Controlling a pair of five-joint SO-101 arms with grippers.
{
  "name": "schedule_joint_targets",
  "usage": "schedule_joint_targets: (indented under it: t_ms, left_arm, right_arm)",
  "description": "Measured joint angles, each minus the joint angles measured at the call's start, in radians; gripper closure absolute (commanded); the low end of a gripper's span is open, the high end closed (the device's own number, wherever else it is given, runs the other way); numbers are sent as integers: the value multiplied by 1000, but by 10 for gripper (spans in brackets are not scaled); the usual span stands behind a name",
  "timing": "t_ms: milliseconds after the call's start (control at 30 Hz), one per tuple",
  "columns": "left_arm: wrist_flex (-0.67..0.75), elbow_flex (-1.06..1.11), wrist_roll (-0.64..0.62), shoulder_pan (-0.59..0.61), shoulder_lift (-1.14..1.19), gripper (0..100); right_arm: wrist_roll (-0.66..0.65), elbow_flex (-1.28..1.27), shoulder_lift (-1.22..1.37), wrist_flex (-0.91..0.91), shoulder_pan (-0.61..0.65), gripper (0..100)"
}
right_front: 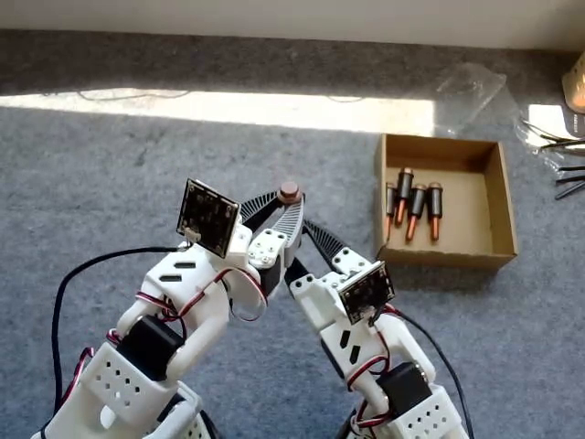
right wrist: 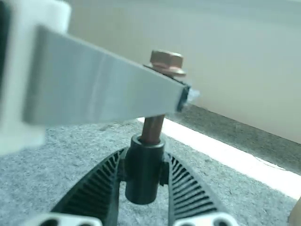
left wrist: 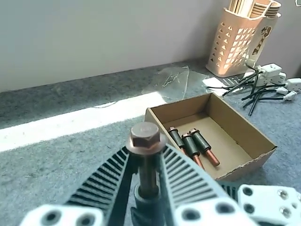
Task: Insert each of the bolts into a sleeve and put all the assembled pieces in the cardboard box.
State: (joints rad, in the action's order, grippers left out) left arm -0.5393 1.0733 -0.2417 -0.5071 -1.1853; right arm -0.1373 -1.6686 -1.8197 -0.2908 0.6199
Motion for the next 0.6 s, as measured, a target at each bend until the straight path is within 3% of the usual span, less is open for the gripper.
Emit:
schedule_joint_targets:
  t_ms: [600]
  left_arm:
    - [0, 155, 0, 0, -229, 995]
  right_arm:
    - [0, -2, -2, 2, 6, 995]
